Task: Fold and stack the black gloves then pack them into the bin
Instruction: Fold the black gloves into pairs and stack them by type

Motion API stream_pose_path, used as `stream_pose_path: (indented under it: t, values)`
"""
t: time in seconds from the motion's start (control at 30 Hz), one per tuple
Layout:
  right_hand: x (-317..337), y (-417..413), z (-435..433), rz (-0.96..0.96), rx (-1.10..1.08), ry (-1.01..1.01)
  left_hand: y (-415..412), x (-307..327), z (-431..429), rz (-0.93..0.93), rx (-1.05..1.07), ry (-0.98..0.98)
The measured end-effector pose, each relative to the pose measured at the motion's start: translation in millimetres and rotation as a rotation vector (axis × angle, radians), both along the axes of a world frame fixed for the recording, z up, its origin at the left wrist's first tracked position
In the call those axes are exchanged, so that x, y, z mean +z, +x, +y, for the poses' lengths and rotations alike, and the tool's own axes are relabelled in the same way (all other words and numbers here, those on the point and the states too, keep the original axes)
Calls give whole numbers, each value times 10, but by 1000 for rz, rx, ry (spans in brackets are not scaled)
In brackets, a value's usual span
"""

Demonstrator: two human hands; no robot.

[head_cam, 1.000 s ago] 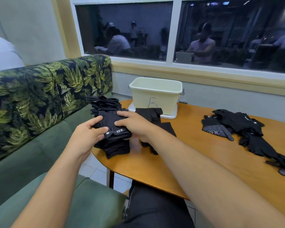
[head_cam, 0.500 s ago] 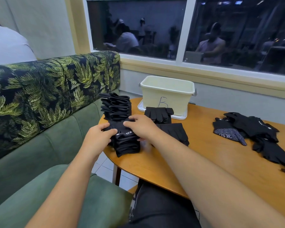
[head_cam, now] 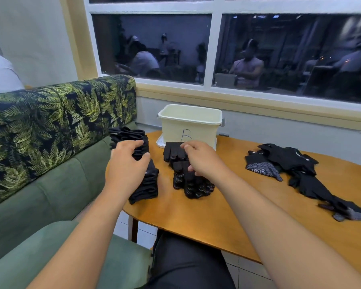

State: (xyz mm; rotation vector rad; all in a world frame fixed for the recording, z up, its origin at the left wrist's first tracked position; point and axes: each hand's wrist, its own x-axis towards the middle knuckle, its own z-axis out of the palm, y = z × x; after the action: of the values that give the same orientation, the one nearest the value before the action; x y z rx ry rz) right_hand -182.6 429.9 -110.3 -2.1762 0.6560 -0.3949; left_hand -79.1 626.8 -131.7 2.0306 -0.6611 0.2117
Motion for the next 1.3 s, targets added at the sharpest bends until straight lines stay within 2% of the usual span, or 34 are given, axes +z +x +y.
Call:
stream_pose_path:
  t: [0.33, 0.57, 0.77, 0.93, 1.1, 1.3]
  values:
    - [-157, -1224, -791, -31, -188, -52, -925, 83, -1128, -48, -292, 43]
    - [-632, -1978, -1493, 70, -344, -249, -1423, -324, -2182, -30, -498, 161]
    - [-937, -2210, -2193, 174, -441, -427, -1499, -738, -3020, -18, -543, 337]
    - [-1090, -2164, -2569, 301, -498, -522, -1426, -855, -3503, -43, -565, 368]
    - [-1191, -2157, -2671, 399, -512, -555, -1485, -817, -4066, -175, -625, 339]
    - [-1232, -2251, -2750, 336, -512, -513, -1570, -887, -4686, -392, -662, 369]
